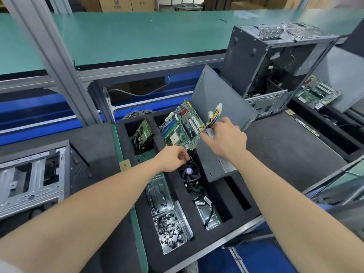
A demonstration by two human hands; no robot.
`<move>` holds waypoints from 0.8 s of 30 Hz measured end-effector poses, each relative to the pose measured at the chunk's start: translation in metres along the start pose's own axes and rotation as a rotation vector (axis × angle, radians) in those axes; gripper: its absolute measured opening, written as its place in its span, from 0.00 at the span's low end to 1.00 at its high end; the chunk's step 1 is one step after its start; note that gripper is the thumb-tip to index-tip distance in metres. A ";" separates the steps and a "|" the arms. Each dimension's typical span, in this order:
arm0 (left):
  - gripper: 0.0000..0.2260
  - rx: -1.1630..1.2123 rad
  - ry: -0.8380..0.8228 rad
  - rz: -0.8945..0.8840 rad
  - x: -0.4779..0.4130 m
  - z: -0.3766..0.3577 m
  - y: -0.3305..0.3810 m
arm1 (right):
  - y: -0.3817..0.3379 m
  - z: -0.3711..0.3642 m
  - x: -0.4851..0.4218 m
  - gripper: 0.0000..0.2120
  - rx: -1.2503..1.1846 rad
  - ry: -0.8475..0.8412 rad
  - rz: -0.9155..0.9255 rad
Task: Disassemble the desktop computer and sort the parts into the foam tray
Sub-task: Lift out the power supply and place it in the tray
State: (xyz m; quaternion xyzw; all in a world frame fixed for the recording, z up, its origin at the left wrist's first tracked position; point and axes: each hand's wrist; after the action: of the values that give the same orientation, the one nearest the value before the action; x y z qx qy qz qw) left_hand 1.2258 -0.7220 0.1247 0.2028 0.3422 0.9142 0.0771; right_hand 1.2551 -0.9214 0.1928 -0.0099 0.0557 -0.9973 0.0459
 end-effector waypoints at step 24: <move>0.22 -0.305 0.004 0.264 0.021 0.000 -0.088 | -0.116 -0.029 -0.016 0.24 -0.039 -0.125 0.299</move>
State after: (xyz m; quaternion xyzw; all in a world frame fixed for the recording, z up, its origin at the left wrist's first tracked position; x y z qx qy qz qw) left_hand 1.2071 -0.6499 0.0738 0.2303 0.1703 0.9580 -0.0143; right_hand 1.2600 -0.8017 0.1764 -0.0643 0.0731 -0.9756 0.1969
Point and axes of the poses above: each hand's wrist, its own x-axis away from the middle knuckle, its own z-axis out of the back of the hand, y = z × x, and after that the axes turned 2 degrees about -y, right-handed
